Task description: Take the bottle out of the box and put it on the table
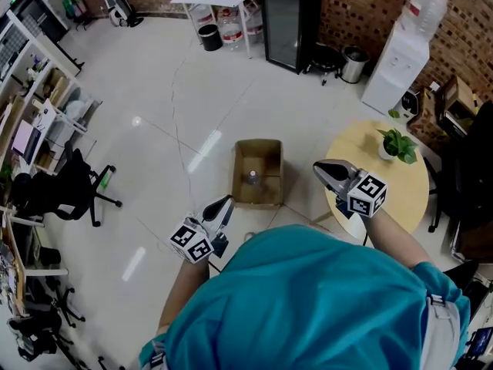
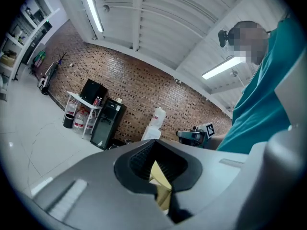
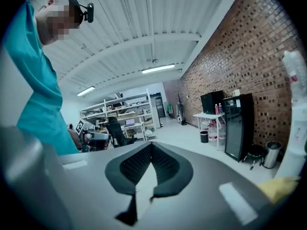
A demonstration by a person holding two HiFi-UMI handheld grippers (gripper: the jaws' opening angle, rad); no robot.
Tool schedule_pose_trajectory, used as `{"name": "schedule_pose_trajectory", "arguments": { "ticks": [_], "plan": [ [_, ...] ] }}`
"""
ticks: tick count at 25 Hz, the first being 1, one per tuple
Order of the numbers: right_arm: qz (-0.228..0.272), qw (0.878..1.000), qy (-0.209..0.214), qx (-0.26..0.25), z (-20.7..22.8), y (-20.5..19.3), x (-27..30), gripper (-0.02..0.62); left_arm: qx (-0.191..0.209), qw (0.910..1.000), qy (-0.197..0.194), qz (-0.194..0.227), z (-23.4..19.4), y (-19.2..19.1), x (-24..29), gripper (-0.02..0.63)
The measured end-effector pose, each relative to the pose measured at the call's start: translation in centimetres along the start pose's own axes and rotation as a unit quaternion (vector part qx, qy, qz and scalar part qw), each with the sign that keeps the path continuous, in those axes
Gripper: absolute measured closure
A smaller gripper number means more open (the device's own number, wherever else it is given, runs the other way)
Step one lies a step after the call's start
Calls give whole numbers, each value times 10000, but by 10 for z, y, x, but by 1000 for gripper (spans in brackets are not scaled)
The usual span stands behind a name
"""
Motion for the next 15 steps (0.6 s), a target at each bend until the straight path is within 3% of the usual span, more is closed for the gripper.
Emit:
{"name": "schedule_pose_trajectory", "arguments": {
  "ticks": [4,6,10,15],
  "plan": [
    [-257,9992,-278,161,-21,18,118,594,-37,9993,-317,-196,-97,10,-65,604],
    [-343,9985,-345,236,-14,34,159,594,52,9982,-456,-373,-133,25,-72,604],
    [-515,9967,-368,515,40,59,194,594,77,9957,-513,-774,-179,57,-27,604],
    [-703,9958,-176,554,135,47,210,592,-118,9926,-217,-1192,-222,59,64,604]
  ]
}}
Point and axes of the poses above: the fingertips, and each gripper's own axes: x forward along the fingers, z to its right, y out of its top, the point moved 1 cm from there along -x, backward along the fingers, and after that the axes turned 12 degrees about -z, right-handed, at the moved point
